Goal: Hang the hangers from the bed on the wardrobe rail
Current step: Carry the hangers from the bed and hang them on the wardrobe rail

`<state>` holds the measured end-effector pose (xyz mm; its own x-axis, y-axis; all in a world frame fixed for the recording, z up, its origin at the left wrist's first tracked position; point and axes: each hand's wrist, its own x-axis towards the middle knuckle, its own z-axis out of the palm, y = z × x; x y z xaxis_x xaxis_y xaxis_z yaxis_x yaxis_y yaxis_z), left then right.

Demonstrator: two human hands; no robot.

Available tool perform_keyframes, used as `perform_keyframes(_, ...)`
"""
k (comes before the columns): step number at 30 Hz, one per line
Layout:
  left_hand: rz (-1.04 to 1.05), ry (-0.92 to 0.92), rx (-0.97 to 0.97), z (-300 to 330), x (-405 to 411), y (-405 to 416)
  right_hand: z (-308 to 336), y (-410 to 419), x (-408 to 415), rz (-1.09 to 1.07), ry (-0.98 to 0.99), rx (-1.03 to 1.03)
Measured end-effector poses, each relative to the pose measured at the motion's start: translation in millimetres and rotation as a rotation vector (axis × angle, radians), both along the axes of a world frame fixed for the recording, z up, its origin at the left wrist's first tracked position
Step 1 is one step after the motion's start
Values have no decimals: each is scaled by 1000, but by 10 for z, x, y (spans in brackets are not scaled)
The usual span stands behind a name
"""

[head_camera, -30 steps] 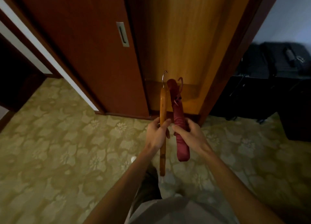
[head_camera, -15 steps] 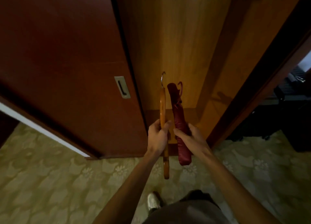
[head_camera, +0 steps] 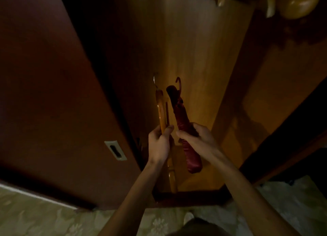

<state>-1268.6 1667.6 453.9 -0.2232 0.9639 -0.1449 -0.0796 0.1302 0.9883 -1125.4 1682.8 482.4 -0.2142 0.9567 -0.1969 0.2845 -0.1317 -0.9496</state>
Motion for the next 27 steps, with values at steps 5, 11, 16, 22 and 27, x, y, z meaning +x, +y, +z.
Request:
perform_keyframes(5, 85, -58, 3, 609, 5, 505, 564, 502, -34, 65, 5, 86)
perform_keyframes(11, 132, -93, 66, 1211, -207, 904, 1243, 809, -277, 99, 55, 201)
perform_keyframes(16, 139, -46, 156, 1826, -389, 1137, 1827, 975, -505, 76, 80, 304)
perform_keyframes(22, 109, -113, 238, 2685, -483, 1339, 2517, 1170, -661, 3, 47, 419)
perform_keyframes(27, 48, -176, 322, 3196, -326, 1523, 2958, 1350, -629, -103, 121, 524)
